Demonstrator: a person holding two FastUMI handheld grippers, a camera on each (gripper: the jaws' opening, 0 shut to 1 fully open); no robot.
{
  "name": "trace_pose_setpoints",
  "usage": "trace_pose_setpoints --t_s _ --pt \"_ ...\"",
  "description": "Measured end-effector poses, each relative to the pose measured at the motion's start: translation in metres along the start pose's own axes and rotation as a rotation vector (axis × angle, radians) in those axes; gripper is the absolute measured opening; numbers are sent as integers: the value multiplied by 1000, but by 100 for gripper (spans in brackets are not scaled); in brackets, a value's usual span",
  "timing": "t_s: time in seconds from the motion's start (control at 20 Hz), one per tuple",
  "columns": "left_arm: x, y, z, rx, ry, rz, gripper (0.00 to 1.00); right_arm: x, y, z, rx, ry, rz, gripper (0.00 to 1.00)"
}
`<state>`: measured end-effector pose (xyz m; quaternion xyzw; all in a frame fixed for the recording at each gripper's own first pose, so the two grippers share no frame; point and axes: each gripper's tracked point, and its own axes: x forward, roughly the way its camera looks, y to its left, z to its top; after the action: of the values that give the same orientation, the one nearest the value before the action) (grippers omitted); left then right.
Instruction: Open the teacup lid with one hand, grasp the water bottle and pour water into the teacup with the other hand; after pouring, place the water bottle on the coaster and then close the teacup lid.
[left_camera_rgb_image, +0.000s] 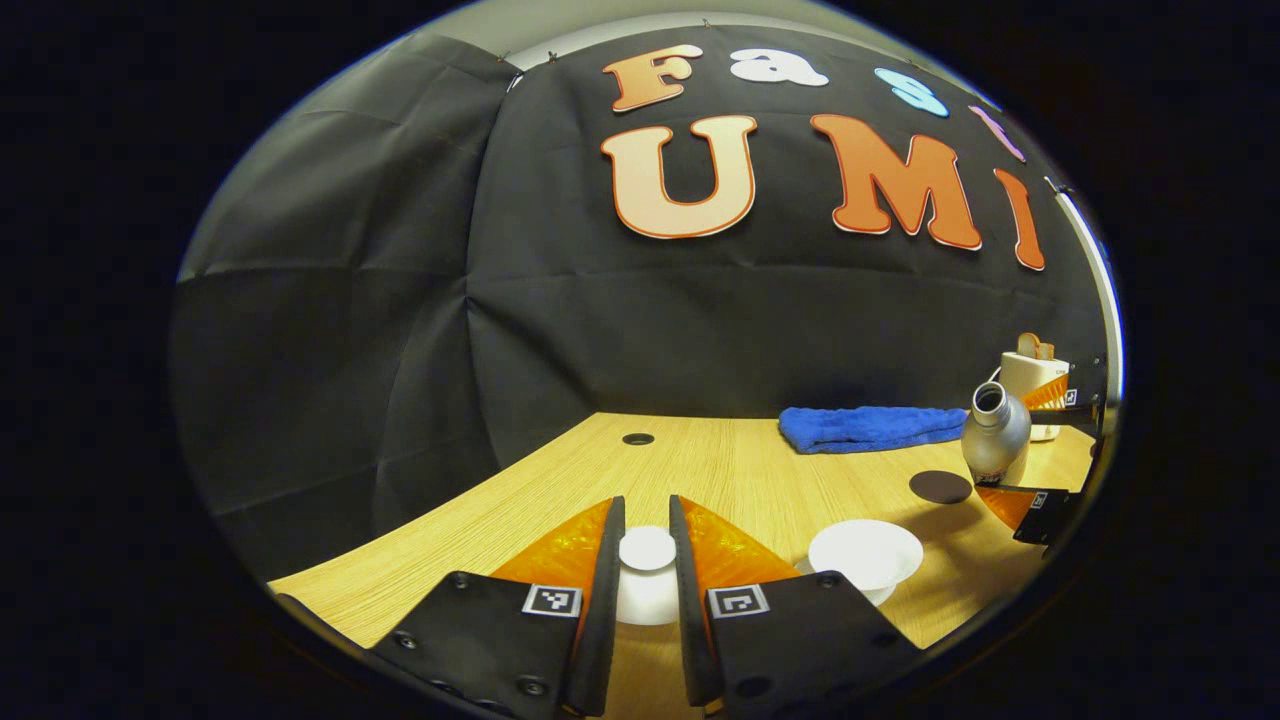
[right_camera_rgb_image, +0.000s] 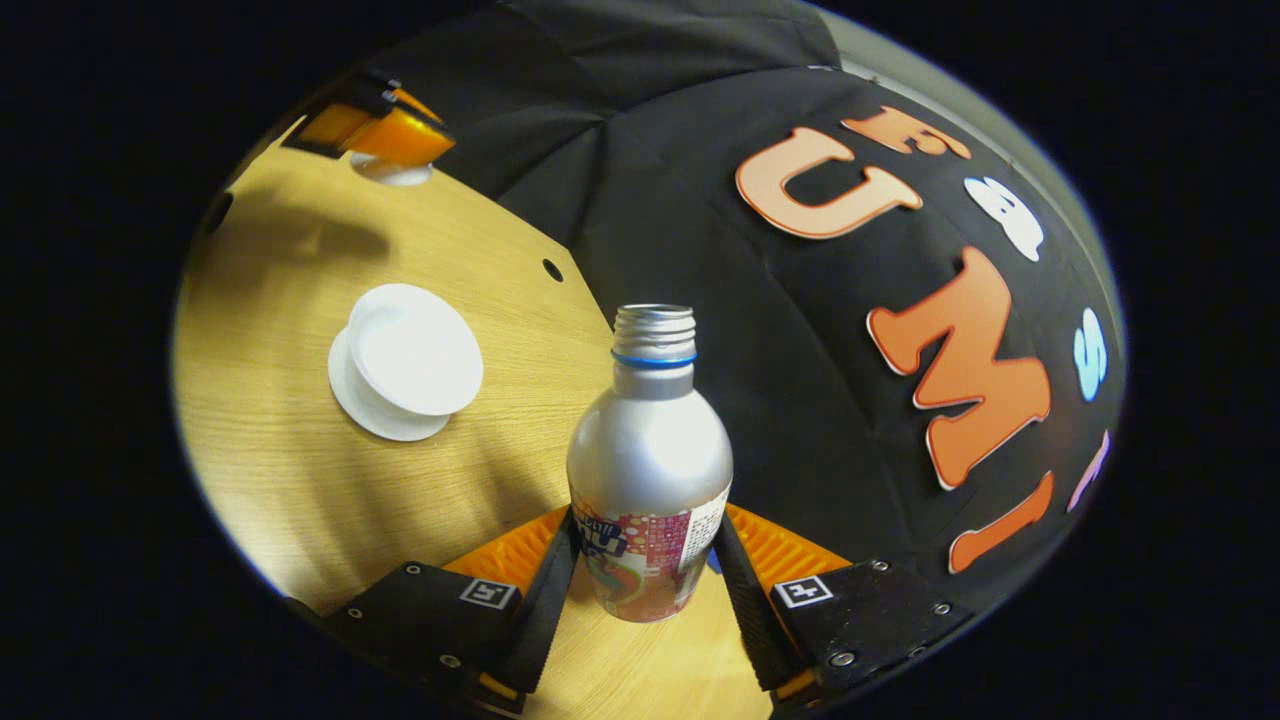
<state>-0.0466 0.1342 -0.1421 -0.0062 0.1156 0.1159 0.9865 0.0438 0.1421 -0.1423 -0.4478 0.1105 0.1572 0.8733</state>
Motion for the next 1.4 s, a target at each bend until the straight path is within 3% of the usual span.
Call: trace_pose_setpoints --t_s 0.25,0.3,0.45,1.0,1.4 --pt "-2 10 -1 -9 -3 19 32 0 -7 6 -205 -29 -52 79" --pt "-2 11 -3 -8 0 21 36 0 -6 7 -236 -34 -58 78" --pt "-3 16 -3 -13 0 27 32 2 -13 7 -337 -49 -90 78" --pt "-3 37 -7 -6 -9 67 32 1 -20 14 -627 -90 -212 78" --pt "-2 43 -10 -17 -7 71 32 -3 -21 21 -731 -140 -266 78"
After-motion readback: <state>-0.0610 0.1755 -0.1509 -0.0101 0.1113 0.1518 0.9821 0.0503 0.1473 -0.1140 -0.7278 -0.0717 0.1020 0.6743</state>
